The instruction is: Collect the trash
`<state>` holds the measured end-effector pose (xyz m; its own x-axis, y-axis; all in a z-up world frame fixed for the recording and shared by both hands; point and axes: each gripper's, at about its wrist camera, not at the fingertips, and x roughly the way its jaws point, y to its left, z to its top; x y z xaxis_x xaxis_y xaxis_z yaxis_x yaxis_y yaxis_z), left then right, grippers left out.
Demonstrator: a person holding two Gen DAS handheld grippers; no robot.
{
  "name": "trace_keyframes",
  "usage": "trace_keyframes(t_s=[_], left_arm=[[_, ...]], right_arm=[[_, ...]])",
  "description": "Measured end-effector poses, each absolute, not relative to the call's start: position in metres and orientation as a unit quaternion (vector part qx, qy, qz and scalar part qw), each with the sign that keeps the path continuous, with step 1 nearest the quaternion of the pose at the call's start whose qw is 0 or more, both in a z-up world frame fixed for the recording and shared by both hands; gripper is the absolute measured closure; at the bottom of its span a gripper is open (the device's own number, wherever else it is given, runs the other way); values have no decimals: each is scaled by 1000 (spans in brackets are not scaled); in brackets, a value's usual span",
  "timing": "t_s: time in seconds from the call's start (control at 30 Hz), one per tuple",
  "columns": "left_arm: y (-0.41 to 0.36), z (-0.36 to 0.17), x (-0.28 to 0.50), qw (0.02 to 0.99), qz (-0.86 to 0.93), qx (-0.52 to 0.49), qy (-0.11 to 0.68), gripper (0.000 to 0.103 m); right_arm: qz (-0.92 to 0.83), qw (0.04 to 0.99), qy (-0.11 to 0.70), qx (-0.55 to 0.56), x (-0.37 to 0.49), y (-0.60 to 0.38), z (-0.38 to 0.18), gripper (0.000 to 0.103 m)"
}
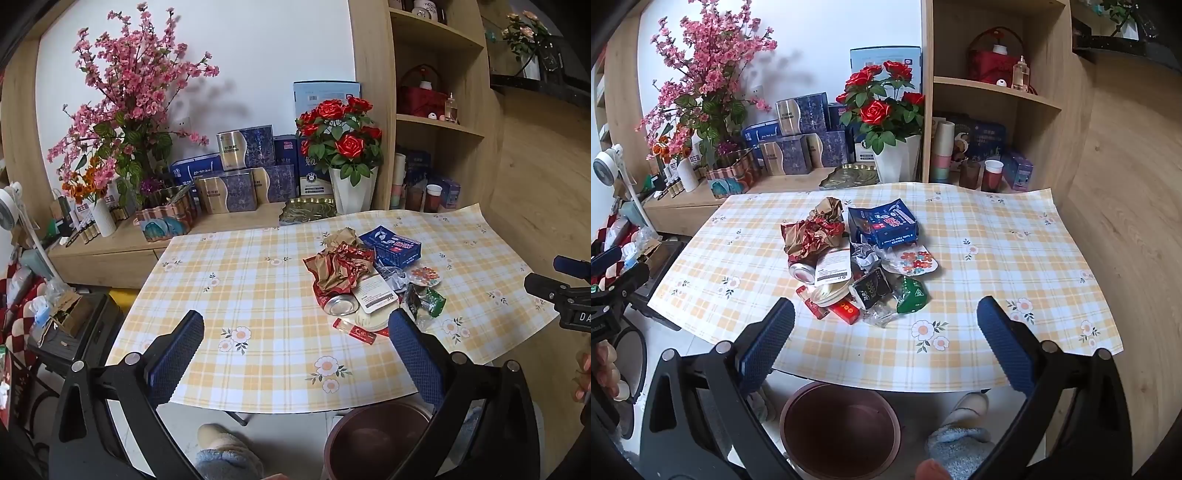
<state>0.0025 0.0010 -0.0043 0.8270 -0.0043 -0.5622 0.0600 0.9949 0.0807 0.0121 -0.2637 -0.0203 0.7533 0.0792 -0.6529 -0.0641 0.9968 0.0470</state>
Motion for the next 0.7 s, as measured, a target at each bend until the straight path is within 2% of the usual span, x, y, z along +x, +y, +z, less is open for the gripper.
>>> trace_keyframes(t_s=[0.7], left_arm=[[-3,-7,5,954,-18,45,296,5]], right_arm=[[37,936,349,7,16,-266,-23,6]])
